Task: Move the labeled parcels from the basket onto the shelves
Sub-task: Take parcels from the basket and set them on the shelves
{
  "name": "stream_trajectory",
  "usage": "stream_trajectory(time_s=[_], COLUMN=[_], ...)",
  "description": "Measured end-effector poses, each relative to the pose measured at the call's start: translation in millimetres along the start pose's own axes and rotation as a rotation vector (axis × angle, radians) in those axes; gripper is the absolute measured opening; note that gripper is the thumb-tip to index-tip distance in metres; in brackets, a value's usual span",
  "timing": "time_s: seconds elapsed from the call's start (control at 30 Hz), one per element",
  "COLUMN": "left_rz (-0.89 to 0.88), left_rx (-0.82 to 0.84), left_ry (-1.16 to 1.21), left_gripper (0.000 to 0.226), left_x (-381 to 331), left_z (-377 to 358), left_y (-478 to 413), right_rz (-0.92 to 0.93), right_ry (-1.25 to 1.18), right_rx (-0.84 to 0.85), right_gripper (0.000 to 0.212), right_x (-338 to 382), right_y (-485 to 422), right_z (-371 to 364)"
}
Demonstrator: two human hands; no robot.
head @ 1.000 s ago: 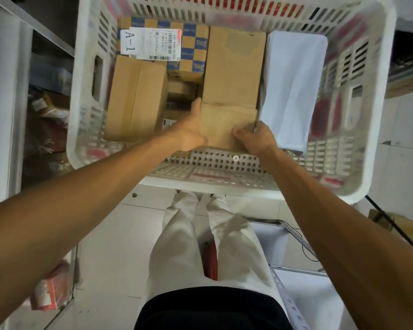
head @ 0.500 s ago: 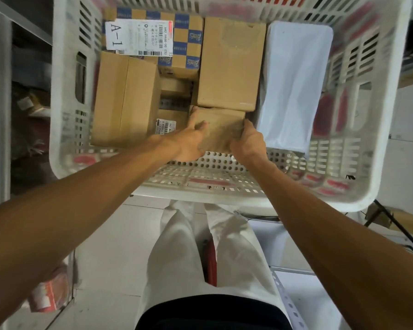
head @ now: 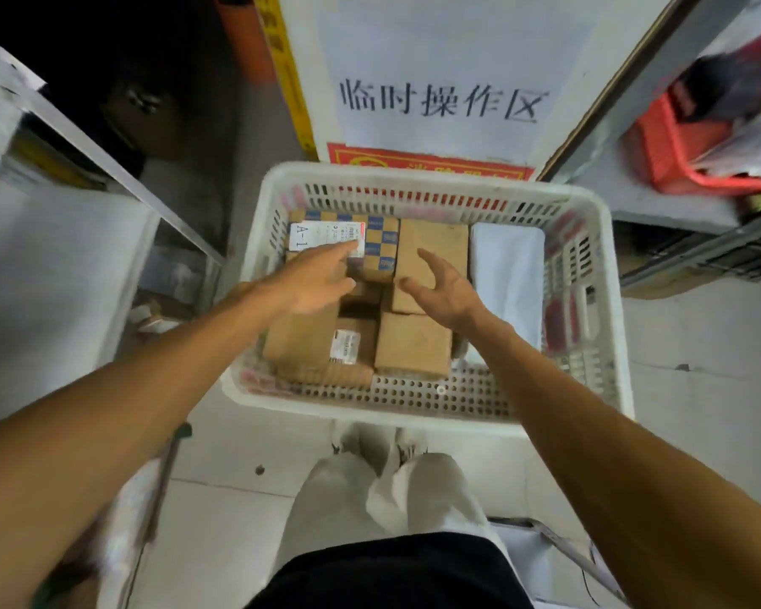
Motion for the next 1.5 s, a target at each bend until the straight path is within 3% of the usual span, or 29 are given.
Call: stream_trajectory(time_s=[0.13, 0.27, 0.4, 0.7, 0.83, 1.07, 1.5], left_rz=[0.073, 0.196, 0.333, 0.682, 0.811, 1.013, 1.265], left_rx=[-0.254, -0.472, -0.692, -1.079, -1.211, -1.425, -1.629], left_ry=[0.161, 0.07, -0.042, -0.191, -0.262, -0.339, -0.151], left_gripper=[0.049, 0.059, 0.058, 0.057, 0.057, 0.056, 0.062], left_x=[-13, -6, 0, -11, -30, -51, -3], left_z=[94, 171, 230, 246, 231, 179, 69], left_y=[56, 142, 252, 519, 621, 785, 999], right_rz=[0.171, 0.43, 0.685, 1.14, 1.341, 1.524, 1.588], right_ry=[-0.111, 0.026, 0.131, 0.249, 0.298, 0.421, 0.532], right_rx=[0.078, 0.176, 0.272, 0.556, 0.626, 0.798, 1.011], right_gripper=[0.051, 0.075, 0.073, 0.073, 0.064, 0.066, 0.068], right_x=[94, 207, 304, 441, 471, 471, 454], right_y=[14, 38, 95, 281, 381, 538, 709], right_z=[4, -14, -43, -174, -231, -330, -515])
Point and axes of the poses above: each hand's wrist, its own y-axis away from the middle knuckle, its own z-axis out of the back of the hand, x = y × z, the point moved 9 cm from there along -y, towards the middle knuckle, and after that the axes turned 10 degrees about -z, right-handed, at the moved point
